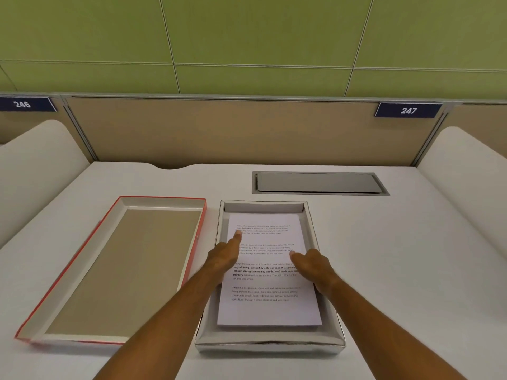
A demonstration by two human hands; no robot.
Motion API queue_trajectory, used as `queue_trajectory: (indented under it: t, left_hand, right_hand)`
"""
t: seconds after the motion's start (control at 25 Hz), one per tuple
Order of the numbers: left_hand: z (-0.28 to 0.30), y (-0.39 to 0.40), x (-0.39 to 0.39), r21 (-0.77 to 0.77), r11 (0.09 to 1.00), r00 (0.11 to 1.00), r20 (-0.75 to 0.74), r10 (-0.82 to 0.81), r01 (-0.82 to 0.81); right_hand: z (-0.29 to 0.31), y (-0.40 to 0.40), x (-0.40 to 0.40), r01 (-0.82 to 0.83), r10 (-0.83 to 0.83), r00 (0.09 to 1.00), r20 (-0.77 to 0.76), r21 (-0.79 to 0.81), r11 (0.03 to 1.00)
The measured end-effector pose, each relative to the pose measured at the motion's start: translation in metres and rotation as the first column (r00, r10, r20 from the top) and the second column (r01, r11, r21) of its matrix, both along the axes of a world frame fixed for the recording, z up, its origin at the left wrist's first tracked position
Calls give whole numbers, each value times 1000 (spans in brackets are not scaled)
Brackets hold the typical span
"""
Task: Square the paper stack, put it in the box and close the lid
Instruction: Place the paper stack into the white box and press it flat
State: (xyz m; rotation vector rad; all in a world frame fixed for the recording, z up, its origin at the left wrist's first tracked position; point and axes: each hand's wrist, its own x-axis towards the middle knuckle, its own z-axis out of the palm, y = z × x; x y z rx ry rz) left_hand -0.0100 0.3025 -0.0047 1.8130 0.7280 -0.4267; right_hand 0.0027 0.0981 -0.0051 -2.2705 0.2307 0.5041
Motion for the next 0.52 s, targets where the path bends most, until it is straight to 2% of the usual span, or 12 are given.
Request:
queue_trajectory:
  t: [0.08,0.16,0.28,0.4,0.52]
  left_hand:
    - [2,1,-2,-14,1000,1000,3,-24,24]
    - [0,0,-4,49,997,999,5,-52,51]
    - [-6,-3,-23,198,965,981,48,-186,173]
    - [-24,-4,-61,292,850,892,-27,-451,439]
    - [-38,-7,-83,407,730,827,-134,-547,549]
  right_hand:
    - [2,-1,-1,18,-18,1000,-15,33,999]
    - [3,-3,-5,-13,13,1000,-17,25,1000]
    - [-2,-8,-24,-202,204,979,13,-89,975]
    - [-17,-15,-52,-406,399,914,-71,-175,897]
    - [-28,-16,-68,-471,444,882,-157,-302,829]
